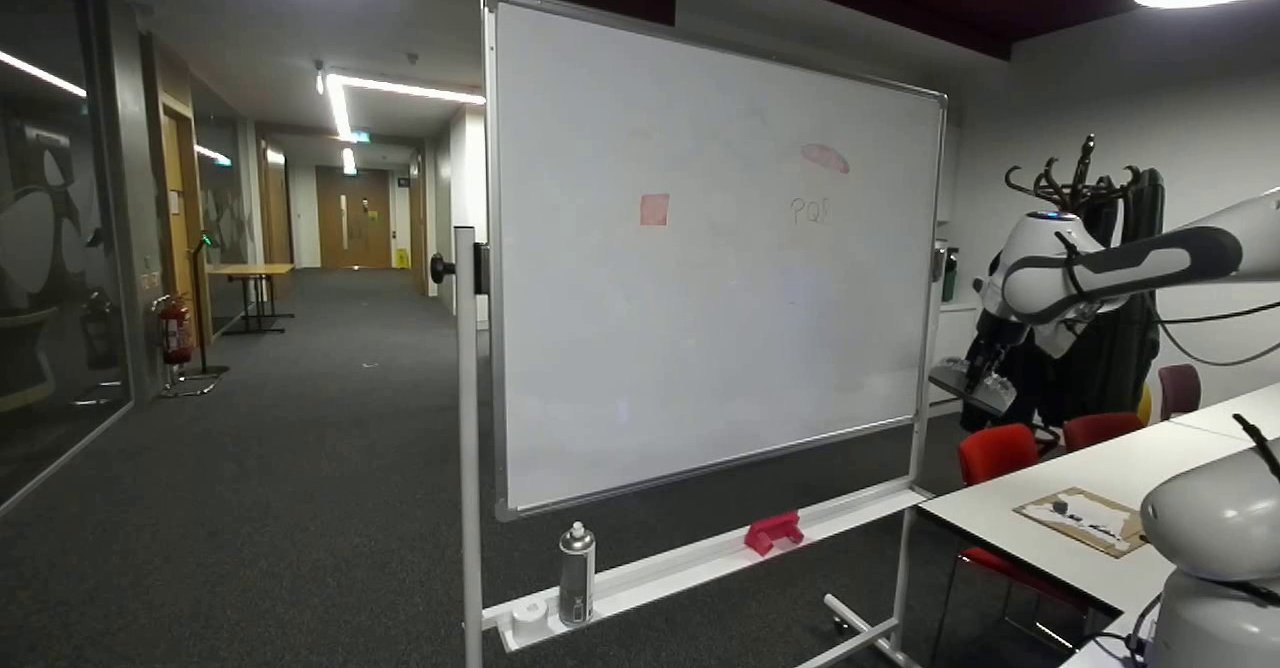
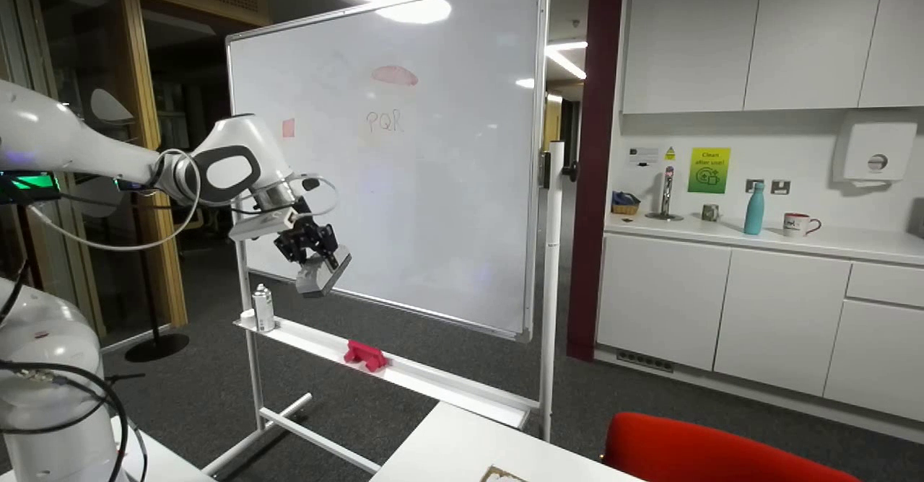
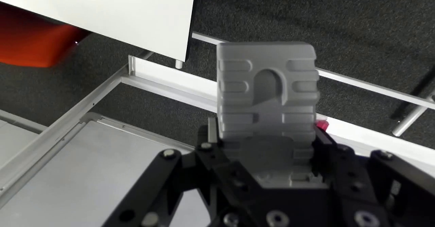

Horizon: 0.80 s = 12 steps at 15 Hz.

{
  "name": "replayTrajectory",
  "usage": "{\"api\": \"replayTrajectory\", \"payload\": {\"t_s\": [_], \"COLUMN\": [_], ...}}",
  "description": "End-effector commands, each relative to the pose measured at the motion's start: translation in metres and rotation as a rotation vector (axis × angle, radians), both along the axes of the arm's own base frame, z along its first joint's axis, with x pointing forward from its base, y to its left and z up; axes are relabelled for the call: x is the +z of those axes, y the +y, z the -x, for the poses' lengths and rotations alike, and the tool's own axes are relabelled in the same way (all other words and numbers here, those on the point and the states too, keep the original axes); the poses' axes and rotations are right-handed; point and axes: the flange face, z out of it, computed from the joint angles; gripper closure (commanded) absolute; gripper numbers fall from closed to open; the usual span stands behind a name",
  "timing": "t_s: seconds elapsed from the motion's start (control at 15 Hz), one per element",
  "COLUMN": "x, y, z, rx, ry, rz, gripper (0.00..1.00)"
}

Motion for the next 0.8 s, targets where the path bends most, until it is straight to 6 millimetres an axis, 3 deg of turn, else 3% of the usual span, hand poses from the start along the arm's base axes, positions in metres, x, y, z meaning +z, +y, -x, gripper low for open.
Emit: {"api": "replayTrajectory", "payload": {"t_s": [0.0,0.73], "x": [0.026,0.056], "y": [0.013,0.019], "z": [-0.019,-0.054], "rx": [-0.046,-0.038], "ry": [0.057,0.123], "rz": [0.042,0.005], "gripper": [0.65,0.65]}}
